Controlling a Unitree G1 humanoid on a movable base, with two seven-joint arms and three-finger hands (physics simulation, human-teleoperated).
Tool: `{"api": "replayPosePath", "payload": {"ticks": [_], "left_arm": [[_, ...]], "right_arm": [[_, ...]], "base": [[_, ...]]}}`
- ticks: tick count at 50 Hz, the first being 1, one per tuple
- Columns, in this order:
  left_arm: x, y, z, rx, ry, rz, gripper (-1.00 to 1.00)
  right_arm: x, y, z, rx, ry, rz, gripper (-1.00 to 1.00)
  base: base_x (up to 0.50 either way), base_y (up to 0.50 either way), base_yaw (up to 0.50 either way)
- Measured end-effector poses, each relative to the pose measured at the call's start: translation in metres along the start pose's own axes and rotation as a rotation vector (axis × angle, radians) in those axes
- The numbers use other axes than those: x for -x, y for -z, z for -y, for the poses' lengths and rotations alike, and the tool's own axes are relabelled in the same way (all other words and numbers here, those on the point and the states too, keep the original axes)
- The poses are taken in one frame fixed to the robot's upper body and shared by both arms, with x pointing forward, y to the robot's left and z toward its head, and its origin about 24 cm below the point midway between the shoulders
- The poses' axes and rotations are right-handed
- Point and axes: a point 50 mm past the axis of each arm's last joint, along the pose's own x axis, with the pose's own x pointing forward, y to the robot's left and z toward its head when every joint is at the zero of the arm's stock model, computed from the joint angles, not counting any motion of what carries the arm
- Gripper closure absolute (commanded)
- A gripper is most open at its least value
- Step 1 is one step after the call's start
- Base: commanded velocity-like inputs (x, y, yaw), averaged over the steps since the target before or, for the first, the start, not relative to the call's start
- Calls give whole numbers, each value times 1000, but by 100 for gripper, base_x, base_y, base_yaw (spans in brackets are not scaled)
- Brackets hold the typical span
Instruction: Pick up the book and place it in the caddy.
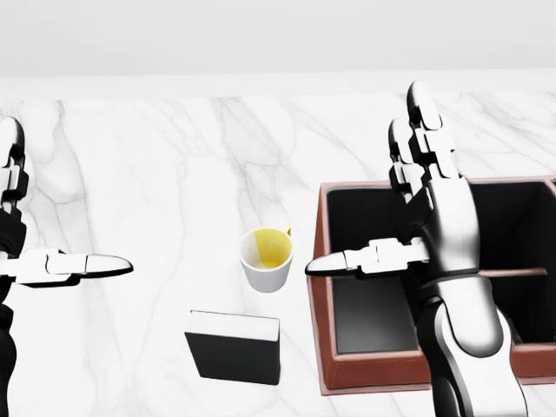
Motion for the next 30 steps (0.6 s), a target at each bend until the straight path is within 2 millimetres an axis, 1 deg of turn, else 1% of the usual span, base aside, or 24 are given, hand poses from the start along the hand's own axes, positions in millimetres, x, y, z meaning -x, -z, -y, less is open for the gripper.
{"api": "replayPosePath", "payload": {"ticks": [4, 15, 19, 23, 30], "left_arm": [[0, 1, 0, 2, 0, -2, -100], [2, 1, -1, 2, -3, -4, -100], [2, 1, -1, 1, -4, -4, -100], [2, 0, -2, 0, -6, -1, -100], [3, -1, -3, -1, -9, 1, -100]], "right_arm": [[0, 1, 0, 3, -1, -3, -100], [2, 1, -2, 10, -7, -5, -100], [3, 0, -5, 41, -21, -1, -100], [6, -5, -13, 117, -58, 13, -100], [19, -13, -35, 280, -171, 44, -100]], "base": [[23, 0, 0], [0, 0, 0], [0, 0, 0], [0, 0, 0], [0, 0, 0]]}}
